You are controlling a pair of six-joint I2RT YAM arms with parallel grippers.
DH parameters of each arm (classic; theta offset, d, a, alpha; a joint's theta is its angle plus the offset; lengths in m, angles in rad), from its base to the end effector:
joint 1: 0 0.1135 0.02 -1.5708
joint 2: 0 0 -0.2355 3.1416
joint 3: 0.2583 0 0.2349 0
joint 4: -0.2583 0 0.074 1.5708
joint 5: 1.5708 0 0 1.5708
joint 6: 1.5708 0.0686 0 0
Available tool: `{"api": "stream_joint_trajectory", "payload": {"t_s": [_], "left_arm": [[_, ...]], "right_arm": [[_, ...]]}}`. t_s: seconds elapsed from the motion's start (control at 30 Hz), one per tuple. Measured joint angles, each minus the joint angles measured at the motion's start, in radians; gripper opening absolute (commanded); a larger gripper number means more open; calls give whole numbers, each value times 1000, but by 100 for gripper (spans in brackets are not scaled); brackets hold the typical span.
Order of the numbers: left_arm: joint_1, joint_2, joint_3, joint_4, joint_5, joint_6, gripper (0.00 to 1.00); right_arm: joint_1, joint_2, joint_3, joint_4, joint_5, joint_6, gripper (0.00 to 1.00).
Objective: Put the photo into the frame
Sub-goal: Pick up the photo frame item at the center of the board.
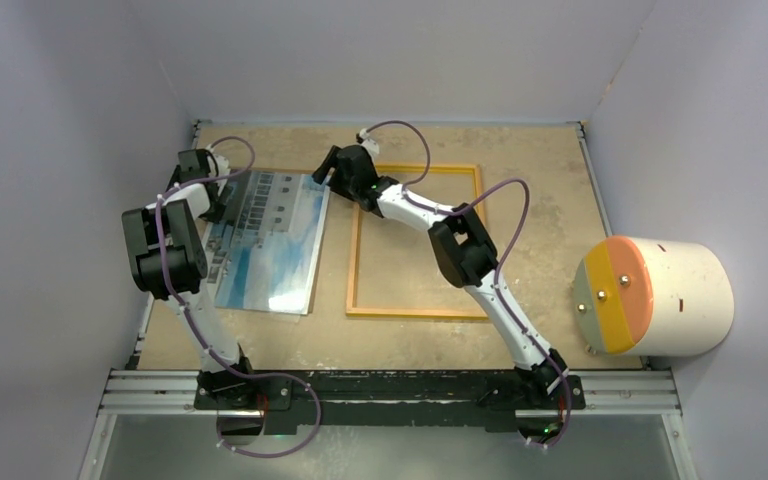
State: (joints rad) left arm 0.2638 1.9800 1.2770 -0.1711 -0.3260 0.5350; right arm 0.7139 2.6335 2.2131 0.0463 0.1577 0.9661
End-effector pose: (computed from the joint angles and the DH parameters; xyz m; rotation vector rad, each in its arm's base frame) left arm 0.3949 0.1294 0.1219 0.1919 2.5211 0.7388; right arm 0.4526 0.3779 0.1384 0.3694 2.0312 0.9378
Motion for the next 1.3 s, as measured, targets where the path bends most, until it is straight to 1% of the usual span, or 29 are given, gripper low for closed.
{"api": "stream_joint_trajectory", "payload": {"t_s": [0.2, 0.43, 0.7, 0.8, 0.97, 1.3], "left_arm": [[-5, 0, -3, 5, -10, 4, 89], [-10, 0, -8, 11, -20, 8, 90], [-10, 0, -10, 15, -23, 8, 90], [-10, 0, -10, 15, -23, 8, 90], [-10, 0, -10, 15, -23, 8, 90], [-10, -1, -10, 14, -23, 8, 90]], "right_arm": [[-5, -24, -77, 94, -48, 26, 75], [-8, -36, -96, 150, -111, 61, 74], [3, -116, -129, 217, -179, 89, 72], [8, -142, -143, 240, -204, 97, 74], [18, -151, -143, 222, -201, 80, 74], [69, -151, -120, 51, -96, -90, 76]]}}
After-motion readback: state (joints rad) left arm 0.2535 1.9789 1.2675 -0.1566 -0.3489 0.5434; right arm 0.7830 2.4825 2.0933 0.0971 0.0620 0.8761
